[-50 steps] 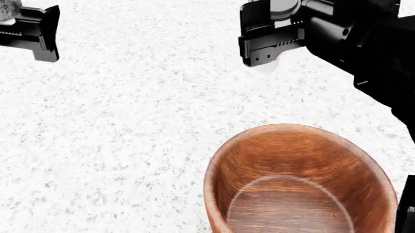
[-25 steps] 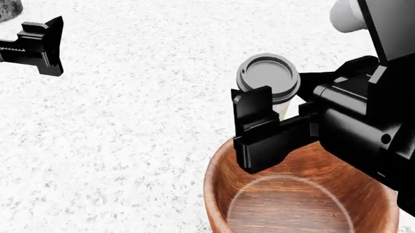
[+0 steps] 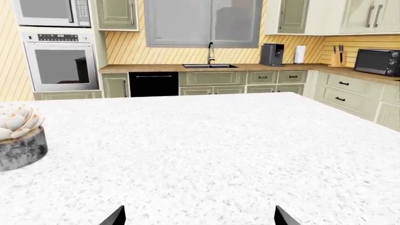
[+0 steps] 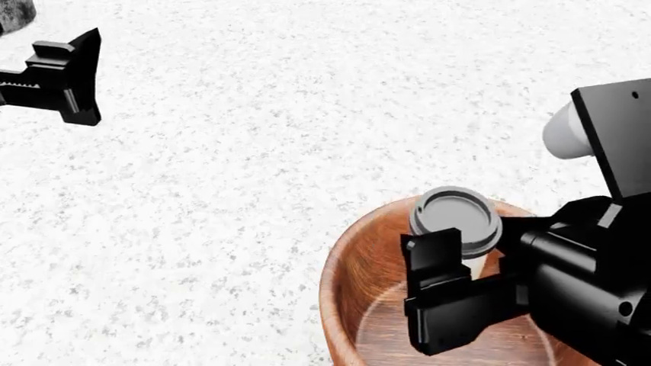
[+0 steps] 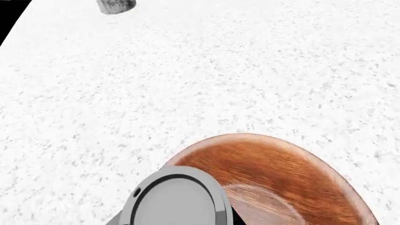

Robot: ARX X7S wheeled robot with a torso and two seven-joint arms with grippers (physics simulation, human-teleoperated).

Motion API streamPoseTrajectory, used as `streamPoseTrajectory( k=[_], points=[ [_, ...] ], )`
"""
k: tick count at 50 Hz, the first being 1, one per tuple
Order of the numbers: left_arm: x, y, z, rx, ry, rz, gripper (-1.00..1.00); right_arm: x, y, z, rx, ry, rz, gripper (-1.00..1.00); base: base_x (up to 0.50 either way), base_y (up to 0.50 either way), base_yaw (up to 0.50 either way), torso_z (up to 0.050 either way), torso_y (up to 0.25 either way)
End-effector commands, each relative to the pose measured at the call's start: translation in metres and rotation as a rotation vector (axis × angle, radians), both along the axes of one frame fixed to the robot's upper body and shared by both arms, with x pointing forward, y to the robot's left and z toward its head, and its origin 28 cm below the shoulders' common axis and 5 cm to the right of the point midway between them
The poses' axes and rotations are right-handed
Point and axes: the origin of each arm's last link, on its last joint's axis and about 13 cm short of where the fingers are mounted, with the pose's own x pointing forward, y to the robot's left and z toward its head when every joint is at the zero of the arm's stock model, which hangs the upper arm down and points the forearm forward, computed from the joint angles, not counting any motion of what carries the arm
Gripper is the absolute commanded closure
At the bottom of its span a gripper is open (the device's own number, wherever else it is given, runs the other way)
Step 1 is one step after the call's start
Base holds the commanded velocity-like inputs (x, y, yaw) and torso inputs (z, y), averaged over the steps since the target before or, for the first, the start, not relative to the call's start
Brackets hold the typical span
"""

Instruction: Place the cup inside the bowl on the dining table and move the bowl to any counter.

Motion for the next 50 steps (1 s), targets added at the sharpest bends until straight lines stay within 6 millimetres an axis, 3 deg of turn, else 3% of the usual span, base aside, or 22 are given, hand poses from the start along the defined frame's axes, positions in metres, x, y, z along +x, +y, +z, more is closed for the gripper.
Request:
streamPoseTrajectory(
  k=[1, 18, 29, 46, 47, 50],
  points=[
    [0.0, -0.001, -0.002, 0.0, -0.002, -0.001, -1.0, 0.01, -0.005, -0.02, 0.004, 0.065, -0.035, 1.0, 0.0, 0.0, 0.0, 0.0, 0.0],
    [0.0, 0.0, -0.003, 0.003, 0.0, -0.001, -1.0, 0.027, -0.008, -0.028, -0.012, 0.124, -0.071, 1.0, 0.0, 0.0, 0.0, 0.0, 0.001],
    [0.002, 0.0, -0.005, -0.003, 0.001, 0.0, -1.0, 0.026, -0.007, -0.042, -0.027, 0.173, -0.058, 1.0, 0.0, 0.0, 0.0, 0.0, 0.0],
    [0.002, -0.001, -0.007, -0.003, 0.004, -0.004, -1.0, 0.028, -0.009, -0.046, -0.033, 0.17, -0.066, 1.0, 0.0, 0.0, 0.0, 0.0, 0.001],
    [0.002, -0.001, -0.008, -0.001, 0.005, -0.005, -1.0, 0.028, -0.009, -0.047, -0.032, 0.172, -0.067, -1.0, 0.0, 0.0, 0.0, 0.0, 0.0],
    [0.002, -0.002, -0.009, 0.001, 0.007, -0.005, -1.0, 0.028, -0.009, -0.047, -0.032, 0.172, -0.068, -1.0, 0.0, 0.0, 0.0, 0.0, 0.0]
  ],
)
